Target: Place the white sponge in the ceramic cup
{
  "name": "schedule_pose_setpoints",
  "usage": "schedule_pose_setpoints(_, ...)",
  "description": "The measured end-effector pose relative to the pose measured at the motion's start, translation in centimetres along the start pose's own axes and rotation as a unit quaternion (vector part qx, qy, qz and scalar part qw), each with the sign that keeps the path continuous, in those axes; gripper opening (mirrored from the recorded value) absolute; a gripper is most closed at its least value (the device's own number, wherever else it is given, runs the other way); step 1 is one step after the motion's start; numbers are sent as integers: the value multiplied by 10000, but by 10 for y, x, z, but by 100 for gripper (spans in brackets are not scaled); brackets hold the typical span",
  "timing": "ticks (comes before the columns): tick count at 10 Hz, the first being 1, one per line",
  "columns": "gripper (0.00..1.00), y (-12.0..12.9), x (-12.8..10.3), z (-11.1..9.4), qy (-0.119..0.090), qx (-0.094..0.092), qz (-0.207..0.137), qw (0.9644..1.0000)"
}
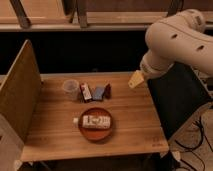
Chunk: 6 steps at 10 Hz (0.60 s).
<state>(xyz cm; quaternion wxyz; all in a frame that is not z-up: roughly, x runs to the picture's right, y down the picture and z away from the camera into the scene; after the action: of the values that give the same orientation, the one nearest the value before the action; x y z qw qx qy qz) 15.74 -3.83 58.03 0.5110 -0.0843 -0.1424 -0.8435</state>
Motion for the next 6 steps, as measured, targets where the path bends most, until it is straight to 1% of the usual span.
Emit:
schedule_pose_setpoints(3, 80, -17, 19, 20, 324, 309, -187, 9988)
schedule_pose_setpoints(4, 80, -18, 25, 27, 447, 441, -206, 9978)
schedule_pose_setpoints(5, 80, -15, 27, 32, 500, 517, -190, 9972)
schedule_pose_setpoints(6, 80, -4, 28, 44, 522, 613, -78, 9967)
